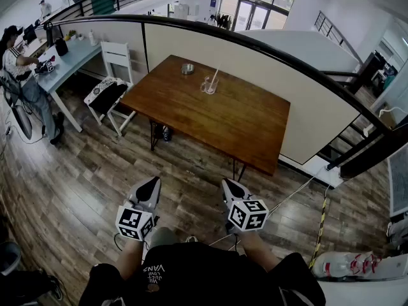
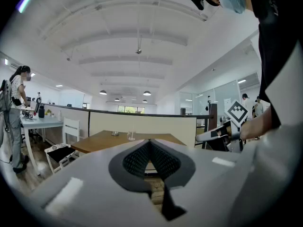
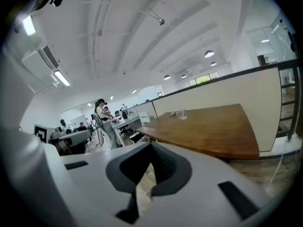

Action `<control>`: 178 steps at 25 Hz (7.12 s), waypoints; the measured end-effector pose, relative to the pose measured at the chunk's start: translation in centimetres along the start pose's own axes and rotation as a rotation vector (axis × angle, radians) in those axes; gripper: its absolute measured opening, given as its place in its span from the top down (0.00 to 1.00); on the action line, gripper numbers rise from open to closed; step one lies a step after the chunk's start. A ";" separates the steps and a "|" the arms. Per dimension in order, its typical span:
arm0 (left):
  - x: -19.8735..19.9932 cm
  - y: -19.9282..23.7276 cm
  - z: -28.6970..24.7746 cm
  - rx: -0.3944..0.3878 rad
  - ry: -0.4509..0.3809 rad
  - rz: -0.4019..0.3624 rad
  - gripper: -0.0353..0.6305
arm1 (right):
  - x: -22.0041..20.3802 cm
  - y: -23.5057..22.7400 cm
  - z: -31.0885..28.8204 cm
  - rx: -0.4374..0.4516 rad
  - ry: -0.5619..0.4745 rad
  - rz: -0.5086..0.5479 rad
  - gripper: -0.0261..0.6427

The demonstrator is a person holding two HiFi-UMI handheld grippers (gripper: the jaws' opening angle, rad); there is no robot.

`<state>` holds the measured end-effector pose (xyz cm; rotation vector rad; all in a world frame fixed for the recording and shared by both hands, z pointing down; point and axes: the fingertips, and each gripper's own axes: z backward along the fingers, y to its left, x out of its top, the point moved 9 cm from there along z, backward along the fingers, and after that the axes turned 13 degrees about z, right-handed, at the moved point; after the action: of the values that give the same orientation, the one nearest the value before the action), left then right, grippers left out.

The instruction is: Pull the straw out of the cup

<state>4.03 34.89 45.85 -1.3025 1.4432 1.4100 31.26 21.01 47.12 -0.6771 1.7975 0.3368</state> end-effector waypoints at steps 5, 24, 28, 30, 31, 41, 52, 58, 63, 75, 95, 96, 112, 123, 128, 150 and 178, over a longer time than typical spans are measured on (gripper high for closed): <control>0.0 1.1 -1.8 -0.045 0.000 0.040 0.92 | 0.9 -0.6 -2.0 0.018 -0.077 -0.024 0.93; 4.1 16.7 -11.7 -0.209 0.094 0.062 0.72 | 6.0 0.9 -17.3 -0.133 -0.087 -0.095 0.80; 4.9 20.3 -12.7 -0.250 0.125 0.061 0.72 | 6.6 2.1 -20.0 -0.177 -0.088 -0.126 0.80; 5.3 21.9 -13.1 -0.260 0.132 0.060 0.72 | 6.7 2.7 -21.1 -0.195 -0.090 -0.135 0.80; 5.5 22.5 -13.2 -0.265 0.131 0.057 0.72 | 6.7 3.0 -21.6 -0.202 -0.090 -0.135 0.80; 5.6 26.1 -15.0 -0.265 0.130 0.091 0.72 | 7.6 3.2 -24.6 -0.231 -0.079 -0.134 0.80; 6.4 25.7 -20.6 -0.202 0.127 0.103 0.72 | 9.2 -3.0 -28.0 -0.182 -0.058 -0.119 0.80; 7.3 24.0 -26.4 -0.186 0.106 0.099 0.72 | 10.3 -8.7 -29.4 -0.153 -0.041 -0.104 0.80; 7.3 22.5 -30.7 -0.172 0.097 0.105 0.72 | 11.2 -13.5 -30.3 -0.141 -0.039 -0.087 0.80; 7.2 22.2 -36.1 -0.155 0.130 0.113 0.72 | 12.3 -18.7 -34.2 -0.109 -0.030 -0.088 0.80; 9.7 30.8 -48.8 -0.453 0.258 0.053 0.72 | 16.0 -22.2 -45.2 -0.359 -0.007 -0.113 0.80; 9.7 31.1 -49.3 -0.466 0.264 0.054 0.72 | 16.2 -22.5 -45.7 -0.372 -0.004 -0.113 0.80; 8.9 34.8 -55.5 -0.638 0.365 0.050 0.72 | 17.1 -27.6 -51.9 -0.528 0.089 -0.109 0.80; 7.6 35.6 -58.4 -0.738 0.425 0.054 0.72 | 16.9 -30.6 -55.7 -0.561 0.172 -0.117 0.80; 7.5 36.2 -59.0 -0.750 0.428 0.062 0.72 | 16.8 -31.4 -57.0 -0.561 0.199 -0.123 0.80; 7.2 35.0 -57.4 -0.679 0.424 0.074 0.72 | 16.8 -30.7 -55.3 -0.543 0.209 -0.116 0.91; 6.7 25.6 -49.9 -0.537 0.303 0.036 0.75 | 19.3 -25.3 -41.0 -0.455 -0.080 -0.068 0.92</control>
<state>-14.77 -17.95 52.73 -1.8995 1.3228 1.7574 10.78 -26.59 45.19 -1.0232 1.6286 0.7296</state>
